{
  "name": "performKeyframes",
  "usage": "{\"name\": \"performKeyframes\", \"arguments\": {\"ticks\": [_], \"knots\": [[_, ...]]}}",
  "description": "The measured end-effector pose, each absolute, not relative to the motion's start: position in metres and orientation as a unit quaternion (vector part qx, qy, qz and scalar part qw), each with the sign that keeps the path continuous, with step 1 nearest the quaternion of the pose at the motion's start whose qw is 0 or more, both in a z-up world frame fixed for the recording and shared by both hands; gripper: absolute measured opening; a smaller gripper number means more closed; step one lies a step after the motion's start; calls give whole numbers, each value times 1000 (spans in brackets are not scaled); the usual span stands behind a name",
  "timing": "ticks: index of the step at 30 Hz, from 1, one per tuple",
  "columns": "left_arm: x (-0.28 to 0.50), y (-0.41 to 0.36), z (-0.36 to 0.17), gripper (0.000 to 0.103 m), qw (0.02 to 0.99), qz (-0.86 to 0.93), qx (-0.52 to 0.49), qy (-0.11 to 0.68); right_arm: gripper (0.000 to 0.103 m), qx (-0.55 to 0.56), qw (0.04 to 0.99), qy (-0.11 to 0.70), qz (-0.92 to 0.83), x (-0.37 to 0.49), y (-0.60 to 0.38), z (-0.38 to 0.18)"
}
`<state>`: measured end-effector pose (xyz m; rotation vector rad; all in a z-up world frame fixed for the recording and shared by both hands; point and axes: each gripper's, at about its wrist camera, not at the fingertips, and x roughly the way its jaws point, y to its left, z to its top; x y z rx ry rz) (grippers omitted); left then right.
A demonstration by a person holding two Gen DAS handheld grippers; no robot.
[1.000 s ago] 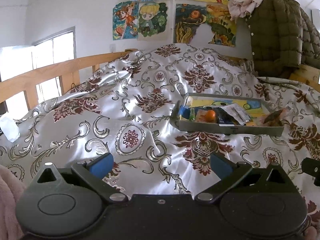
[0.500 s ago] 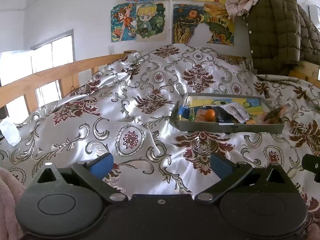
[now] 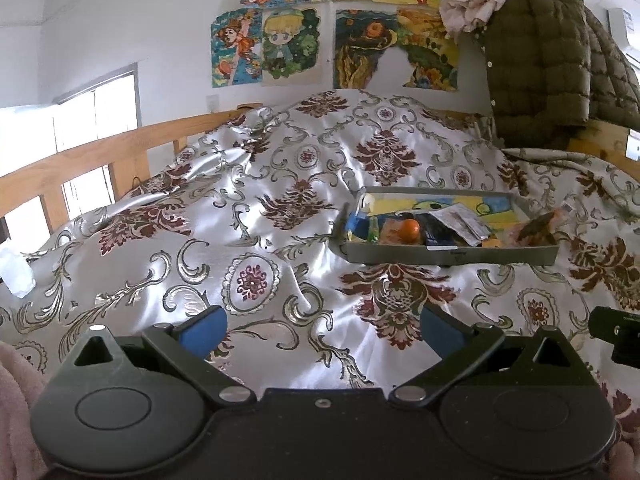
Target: Organize snacks
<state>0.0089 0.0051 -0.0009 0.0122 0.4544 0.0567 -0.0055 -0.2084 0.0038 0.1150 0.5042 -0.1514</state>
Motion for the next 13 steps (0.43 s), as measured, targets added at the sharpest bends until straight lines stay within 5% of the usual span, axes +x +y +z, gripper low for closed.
{"name": "performKeyframes", "arguments": {"ticks": [13], "knots": [[10,6,-1,102,972,23,5,233,103,55,963,252,-75,-4,-207,4]]}}
